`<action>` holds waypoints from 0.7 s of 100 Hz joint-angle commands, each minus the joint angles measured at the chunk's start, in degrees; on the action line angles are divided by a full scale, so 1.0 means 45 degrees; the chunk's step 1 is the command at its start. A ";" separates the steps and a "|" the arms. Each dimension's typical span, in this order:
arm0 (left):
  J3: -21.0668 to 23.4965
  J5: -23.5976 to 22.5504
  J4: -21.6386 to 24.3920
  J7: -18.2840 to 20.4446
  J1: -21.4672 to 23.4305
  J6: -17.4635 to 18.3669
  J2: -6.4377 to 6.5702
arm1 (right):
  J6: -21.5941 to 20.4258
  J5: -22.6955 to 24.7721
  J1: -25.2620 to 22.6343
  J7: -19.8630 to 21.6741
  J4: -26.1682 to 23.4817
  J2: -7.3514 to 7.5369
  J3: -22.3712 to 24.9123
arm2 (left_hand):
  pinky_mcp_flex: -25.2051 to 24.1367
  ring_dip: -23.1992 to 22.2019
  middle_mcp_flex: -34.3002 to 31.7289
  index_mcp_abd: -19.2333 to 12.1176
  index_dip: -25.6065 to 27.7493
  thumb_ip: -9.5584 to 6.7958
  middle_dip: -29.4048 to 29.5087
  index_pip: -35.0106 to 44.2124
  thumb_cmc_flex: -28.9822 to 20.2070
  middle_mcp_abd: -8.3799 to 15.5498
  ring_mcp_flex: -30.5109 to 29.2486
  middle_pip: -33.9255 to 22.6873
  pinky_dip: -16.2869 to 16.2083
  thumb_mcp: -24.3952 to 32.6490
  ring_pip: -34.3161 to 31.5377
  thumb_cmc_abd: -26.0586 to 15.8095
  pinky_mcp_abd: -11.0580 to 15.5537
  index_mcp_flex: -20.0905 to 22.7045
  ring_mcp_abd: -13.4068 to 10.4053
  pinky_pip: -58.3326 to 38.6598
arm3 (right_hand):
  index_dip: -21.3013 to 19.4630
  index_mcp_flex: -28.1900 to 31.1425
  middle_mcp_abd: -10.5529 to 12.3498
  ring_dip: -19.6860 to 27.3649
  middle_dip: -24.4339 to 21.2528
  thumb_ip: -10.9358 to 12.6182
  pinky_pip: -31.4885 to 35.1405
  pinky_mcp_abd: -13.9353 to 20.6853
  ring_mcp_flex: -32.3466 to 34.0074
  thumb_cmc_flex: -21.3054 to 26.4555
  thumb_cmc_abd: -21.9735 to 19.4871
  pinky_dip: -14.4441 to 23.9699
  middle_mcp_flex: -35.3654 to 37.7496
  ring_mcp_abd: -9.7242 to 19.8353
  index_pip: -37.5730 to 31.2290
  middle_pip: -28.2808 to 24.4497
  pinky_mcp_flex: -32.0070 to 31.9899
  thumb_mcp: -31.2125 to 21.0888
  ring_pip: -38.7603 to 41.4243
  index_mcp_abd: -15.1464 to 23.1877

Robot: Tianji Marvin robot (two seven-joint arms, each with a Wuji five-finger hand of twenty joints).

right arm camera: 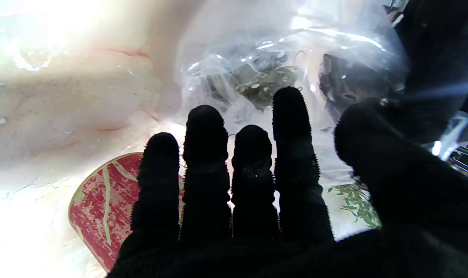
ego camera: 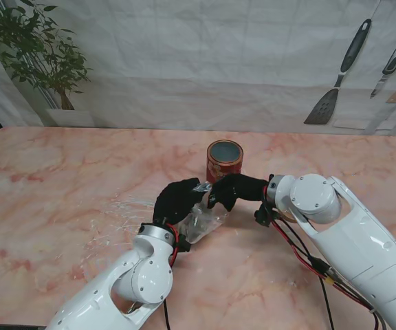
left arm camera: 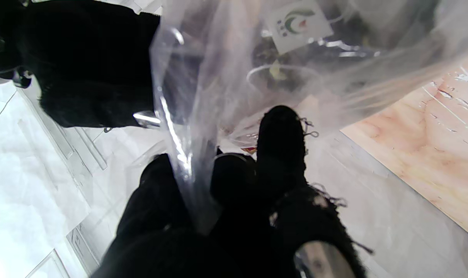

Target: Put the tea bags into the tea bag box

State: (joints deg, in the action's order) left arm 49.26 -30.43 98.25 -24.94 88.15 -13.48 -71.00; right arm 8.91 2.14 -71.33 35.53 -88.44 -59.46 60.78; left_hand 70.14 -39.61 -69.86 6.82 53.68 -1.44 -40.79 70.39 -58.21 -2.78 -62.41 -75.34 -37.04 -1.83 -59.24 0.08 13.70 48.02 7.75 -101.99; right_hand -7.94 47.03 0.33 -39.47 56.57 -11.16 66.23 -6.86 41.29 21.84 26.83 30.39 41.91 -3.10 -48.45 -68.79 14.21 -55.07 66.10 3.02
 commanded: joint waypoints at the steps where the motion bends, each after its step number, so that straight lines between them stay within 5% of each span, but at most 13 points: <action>1: -0.0034 -0.0010 0.0222 0.0146 0.0061 0.0060 -0.0024 | 0.0155 0.0227 0.0006 0.0232 -0.0044 0.0049 -0.0062 | -0.1257 0.0032 -0.0022 0.1873 0.0548 -0.0051 0.0203 0.1521 -0.0740 0.0299 -0.2297 0.1090 -0.0022 0.0187 -0.7044 -0.0252 0.1100 0.1129 0.1686 -0.3996 | -0.1026 0.0052 0.0227 -0.0145 0.0194 0.0743 0.0289 -0.0035 -0.0165 -0.0810 -0.0372 0.0173 -0.0249 0.0190 0.0571 -0.0403 -0.0106 0.0002 0.0438 -0.0155; 70: -0.0308 -0.0060 0.0263 0.0221 0.0208 0.1423 0.0084 | 0.1173 0.0413 0.0339 0.0197 -0.0069 0.0033 -0.0710 | -0.1257 0.0032 0.0003 0.1884 0.0559 -0.0055 0.0196 0.1516 -0.0753 0.0274 -0.2296 0.1105 -0.0022 0.0190 -0.7032 -0.0254 0.1088 0.1121 0.1715 -0.3996 | -0.1516 -0.0240 -0.0241 -0.0362 0.0538 0.0579 0.0522 -0.0504 -0.0335 -0.2229 0.0282 0.0373 -0.0530 -0.0077 0.0897 -0.0644 -0.0049 0.1534 0.0805 -0.0859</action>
State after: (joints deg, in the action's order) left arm 48.21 -30.97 99.20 -24.95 89.24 -7.49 -70.51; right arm 13.98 4.04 -69.90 35.79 -88.82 -59.04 57.88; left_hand 70.14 -39.61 -69.86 6.82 53.68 -1.68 -40.79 70.39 -58.21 -2.78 -62.41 -75.34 -37.03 -1.79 -59.24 0.08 13.70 48.02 7.75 -102.00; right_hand -14.01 45.94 -0.69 -40.20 57.95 -9.11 66.32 -8.09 40.53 14.31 26.65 31.19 40.03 -3.19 -44.24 -69.69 14.11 -50.01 67.55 -0.11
